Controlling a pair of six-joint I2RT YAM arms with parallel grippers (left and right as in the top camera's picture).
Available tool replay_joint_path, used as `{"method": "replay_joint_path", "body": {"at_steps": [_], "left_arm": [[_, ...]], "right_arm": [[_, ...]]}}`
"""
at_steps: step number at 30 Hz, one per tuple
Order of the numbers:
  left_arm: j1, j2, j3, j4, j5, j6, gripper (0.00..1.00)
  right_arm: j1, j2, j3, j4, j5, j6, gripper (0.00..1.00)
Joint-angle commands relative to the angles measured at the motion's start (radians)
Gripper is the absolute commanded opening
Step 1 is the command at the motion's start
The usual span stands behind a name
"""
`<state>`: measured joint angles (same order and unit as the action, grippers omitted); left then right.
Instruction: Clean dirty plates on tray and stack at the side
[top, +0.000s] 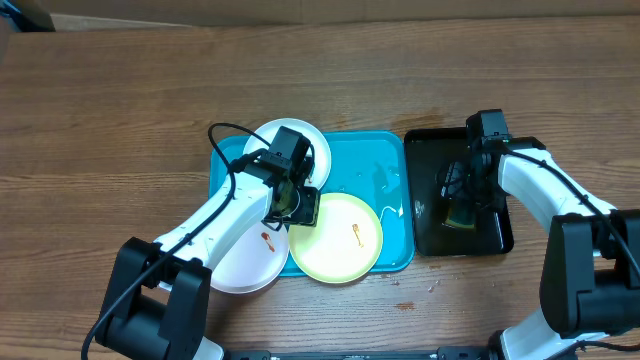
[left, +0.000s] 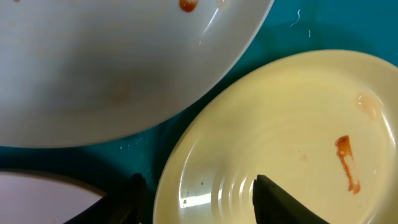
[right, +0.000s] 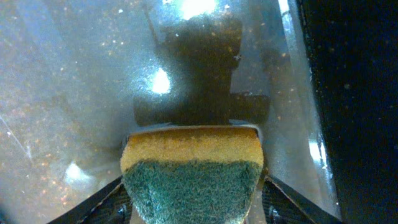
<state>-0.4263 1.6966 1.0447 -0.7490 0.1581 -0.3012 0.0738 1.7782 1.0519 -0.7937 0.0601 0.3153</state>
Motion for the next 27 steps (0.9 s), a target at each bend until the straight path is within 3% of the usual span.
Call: {"method": "replay_joint_path", "body": {"at_steps": [1, 3, 5, 10, 18, 19, 25, 27], "left_arm": [[-0.014, 0.005, -0.008, -0.013, -0.044, -0.029, 0.56], [-0.014, 0.006, -0.012, -0.012, -0.059, -0.029, 0.56], [-0.015, 0.013, -0.014, -0.012, -0.061, -0.034, 0.56], [-0.026, 0.019, -0.029, 0.003, -0.062, -0.063, 0.52], [-0.053, 0.024, -0.056, 0.044, -0.065, -0.111, 0.38], [-0.055, 0.026, -0.056, 0.044, -0.066, -0.122, 0.33], [-0.057, 0.028, -0.056, 0.048, -0.065, -0.16, 0.15], [-0.058, 0.028, -0.056, 0.046, -0.065, -0.16, 0.1]], "right_arm": [[0.006, 0.003, -0.006, 0.004, 0.013, -0.005, 0.63], [0.006, 0.003, -0.006, 0.008, 0.013, -0.005, 0.56], [0.006, 0.003, -0.006, 0.013, 0.013, -0.005, 0.6], [0.006, 0.003, -0.006, 0.019, 0.014, -0.005, 0.59], [0.006, 0.003, -0.006, 0.019, 0.014, -0.005, 0.65], [0.006, 0.003, -0.006, 0.014, 0.014, -0.005, 0.61], [0.005, 0.003, -0.006, 0.011, 0.014, -0.027, 0.04], [0.005, 0.003, -0.006, 0.012, 0.014, -0.046, 0.04]]}}
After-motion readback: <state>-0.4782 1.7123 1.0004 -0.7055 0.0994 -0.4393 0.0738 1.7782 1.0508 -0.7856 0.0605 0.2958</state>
